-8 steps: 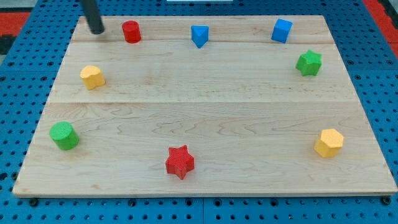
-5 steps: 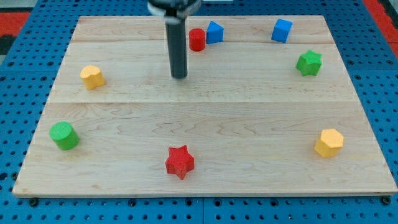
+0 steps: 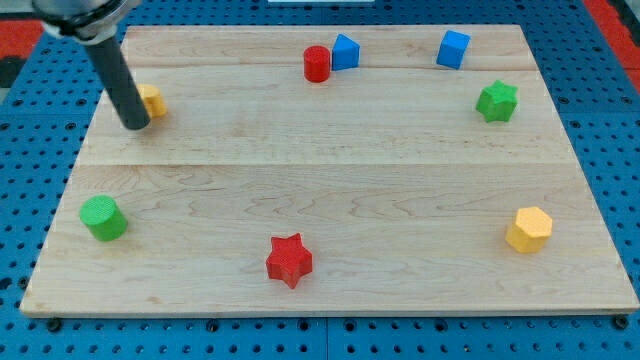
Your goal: Slide the yellow heart up and slightly right
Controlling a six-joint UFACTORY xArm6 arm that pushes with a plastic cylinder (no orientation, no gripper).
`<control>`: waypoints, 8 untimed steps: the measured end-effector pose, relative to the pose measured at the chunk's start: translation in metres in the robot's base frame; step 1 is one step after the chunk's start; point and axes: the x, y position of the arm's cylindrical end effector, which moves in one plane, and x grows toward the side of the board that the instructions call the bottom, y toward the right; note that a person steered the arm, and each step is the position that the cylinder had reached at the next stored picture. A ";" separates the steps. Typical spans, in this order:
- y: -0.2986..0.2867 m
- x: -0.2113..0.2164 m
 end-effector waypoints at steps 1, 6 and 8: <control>0.013 -0.051; 0.012 -0.089; 0.043 -0.058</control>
